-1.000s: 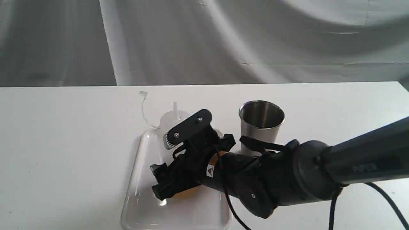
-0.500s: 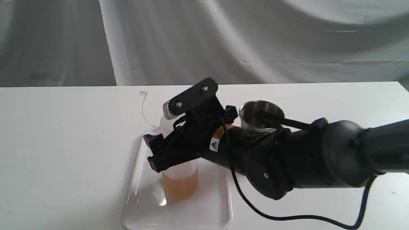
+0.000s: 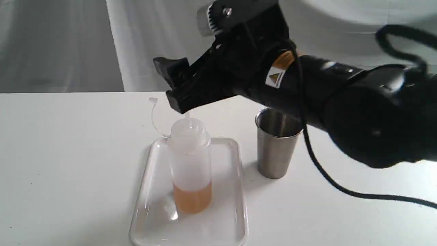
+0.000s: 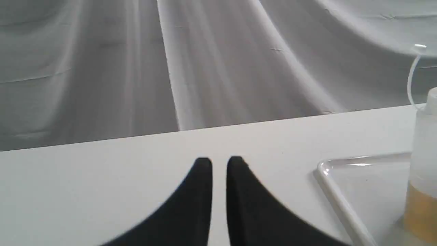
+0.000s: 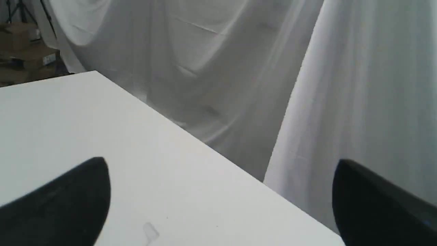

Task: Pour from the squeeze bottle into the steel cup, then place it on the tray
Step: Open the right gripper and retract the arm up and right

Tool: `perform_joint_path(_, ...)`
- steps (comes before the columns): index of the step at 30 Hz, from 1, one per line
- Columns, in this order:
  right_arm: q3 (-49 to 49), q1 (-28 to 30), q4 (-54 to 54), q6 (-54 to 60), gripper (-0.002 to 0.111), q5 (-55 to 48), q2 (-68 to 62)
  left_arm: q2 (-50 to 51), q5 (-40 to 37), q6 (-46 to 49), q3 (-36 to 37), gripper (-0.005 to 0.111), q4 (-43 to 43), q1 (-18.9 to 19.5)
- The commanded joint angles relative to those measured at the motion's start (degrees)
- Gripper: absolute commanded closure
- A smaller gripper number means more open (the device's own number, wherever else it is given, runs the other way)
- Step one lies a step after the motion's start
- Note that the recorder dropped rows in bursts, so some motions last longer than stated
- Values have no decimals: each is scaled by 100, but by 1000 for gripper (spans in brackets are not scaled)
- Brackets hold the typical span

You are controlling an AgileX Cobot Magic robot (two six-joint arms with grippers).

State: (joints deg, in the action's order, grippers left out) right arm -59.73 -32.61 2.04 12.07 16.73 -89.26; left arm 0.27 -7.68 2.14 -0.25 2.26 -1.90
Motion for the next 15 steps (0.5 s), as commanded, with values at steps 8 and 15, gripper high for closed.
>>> perform_joint_path(8,863,8,-12,314,63,-410,1558,-26,9,-23,25,98,4,-31)
perform_joint_path(15,1982,8,-12,314,98,-399,2706,-26,9,-23,25,98,4,-31)
